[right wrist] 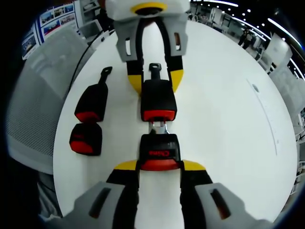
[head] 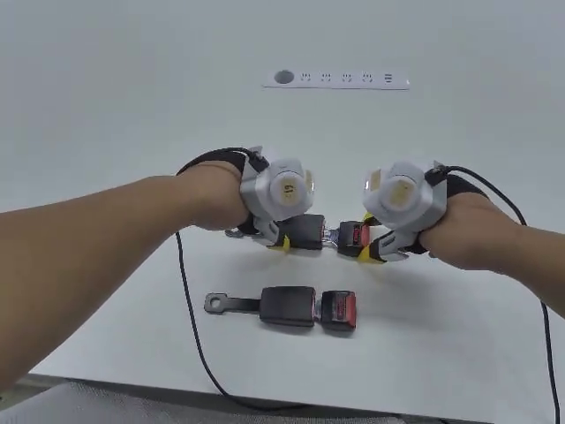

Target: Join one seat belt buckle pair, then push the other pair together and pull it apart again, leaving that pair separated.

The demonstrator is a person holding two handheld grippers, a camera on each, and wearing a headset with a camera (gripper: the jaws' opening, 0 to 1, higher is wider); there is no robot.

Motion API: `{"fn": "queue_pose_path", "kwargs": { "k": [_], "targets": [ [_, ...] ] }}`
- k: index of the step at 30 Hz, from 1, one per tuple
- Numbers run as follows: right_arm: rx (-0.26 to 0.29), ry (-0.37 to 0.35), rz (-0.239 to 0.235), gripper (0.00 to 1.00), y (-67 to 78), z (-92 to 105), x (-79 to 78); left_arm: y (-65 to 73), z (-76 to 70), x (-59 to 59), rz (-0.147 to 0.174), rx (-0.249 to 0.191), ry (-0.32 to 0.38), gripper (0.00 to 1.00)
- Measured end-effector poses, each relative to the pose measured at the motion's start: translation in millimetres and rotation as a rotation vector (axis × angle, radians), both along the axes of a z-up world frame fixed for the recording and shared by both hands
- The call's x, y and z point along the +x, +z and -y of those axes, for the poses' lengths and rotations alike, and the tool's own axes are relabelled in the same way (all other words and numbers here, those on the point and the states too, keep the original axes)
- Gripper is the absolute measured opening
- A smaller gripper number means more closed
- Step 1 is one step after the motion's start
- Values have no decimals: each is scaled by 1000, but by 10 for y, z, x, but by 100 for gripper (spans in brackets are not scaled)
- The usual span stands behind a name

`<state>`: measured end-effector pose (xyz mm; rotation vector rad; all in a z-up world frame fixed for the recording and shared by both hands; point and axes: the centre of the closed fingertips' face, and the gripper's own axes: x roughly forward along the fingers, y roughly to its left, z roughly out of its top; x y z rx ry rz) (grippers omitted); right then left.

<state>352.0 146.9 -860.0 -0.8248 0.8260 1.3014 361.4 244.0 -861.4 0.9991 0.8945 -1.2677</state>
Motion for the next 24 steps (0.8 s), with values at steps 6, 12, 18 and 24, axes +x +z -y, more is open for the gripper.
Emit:
{"fn": "queue_pose_path", "kwargs": {
  "k": [6,12,18,24],
  "targets": [
    [-2,-7,6,32,22,55,-33,-1,-1,2,-6,-15,12,31],
    [-14,-35,-10,32,34,316,-62,30,15,-31,-6,-23,9,31],
    [-30,-49,-10,33,45,558,-82,60,23,-63,0,-28,13,31],
    [-49,-50,-13,33,48,809,-122,68,27,-67,-6,-36,28,31]
  ]
}}
